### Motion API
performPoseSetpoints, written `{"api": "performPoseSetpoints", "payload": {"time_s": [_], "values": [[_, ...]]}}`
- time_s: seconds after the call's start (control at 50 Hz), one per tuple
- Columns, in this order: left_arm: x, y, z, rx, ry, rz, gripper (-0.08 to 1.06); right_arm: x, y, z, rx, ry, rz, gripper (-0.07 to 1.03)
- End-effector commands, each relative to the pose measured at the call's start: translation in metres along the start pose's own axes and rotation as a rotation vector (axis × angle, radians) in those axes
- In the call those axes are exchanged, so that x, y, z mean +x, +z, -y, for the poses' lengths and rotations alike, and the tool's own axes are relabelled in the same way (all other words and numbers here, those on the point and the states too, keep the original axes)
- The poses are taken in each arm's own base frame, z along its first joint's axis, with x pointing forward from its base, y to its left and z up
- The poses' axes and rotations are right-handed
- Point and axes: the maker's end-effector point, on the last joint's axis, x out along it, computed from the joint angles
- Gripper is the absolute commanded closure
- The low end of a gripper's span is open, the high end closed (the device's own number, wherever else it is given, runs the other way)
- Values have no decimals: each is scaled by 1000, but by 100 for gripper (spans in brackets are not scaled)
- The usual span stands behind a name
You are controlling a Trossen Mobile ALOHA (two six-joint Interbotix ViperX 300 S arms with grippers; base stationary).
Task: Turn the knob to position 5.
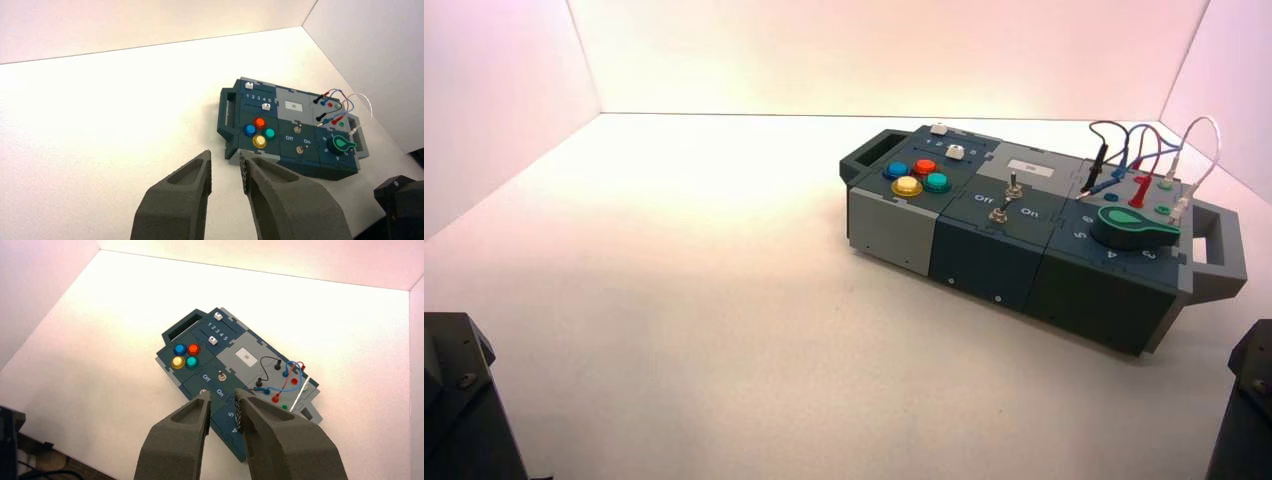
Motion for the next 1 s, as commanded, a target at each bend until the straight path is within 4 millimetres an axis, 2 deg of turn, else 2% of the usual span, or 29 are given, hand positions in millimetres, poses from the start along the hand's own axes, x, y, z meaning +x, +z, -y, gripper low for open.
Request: {"api": "performPoseSetpoints", "payload": {"time_s": [0.02, 0.26, 0.44, 0.8, 0.9, 1.0], "values": [[3, 12, 1, 27, 0, 17, 64, -1, 4, -1, -4, 5, 4, 66], [38, 25, 1, 91, -14, -70, 64, 1, 5, -2, -5, 3, -4, 66], [68, 30, 2, 143, -31, -148, 65, -5, 20, -4, -1, 16, 67, 66], [132, 27, 21, 237, -100, -302, 95, -6, 39, -8, 30, 29, 115, 64], [146, 28, 22, 243, -106, -334, 100, -3, 40, -8, 35, 26, 107, 64], [165, 29, 19, 243, -106, -367, 100, -1, 39, -8, 42, 28, 110, 64]]}}
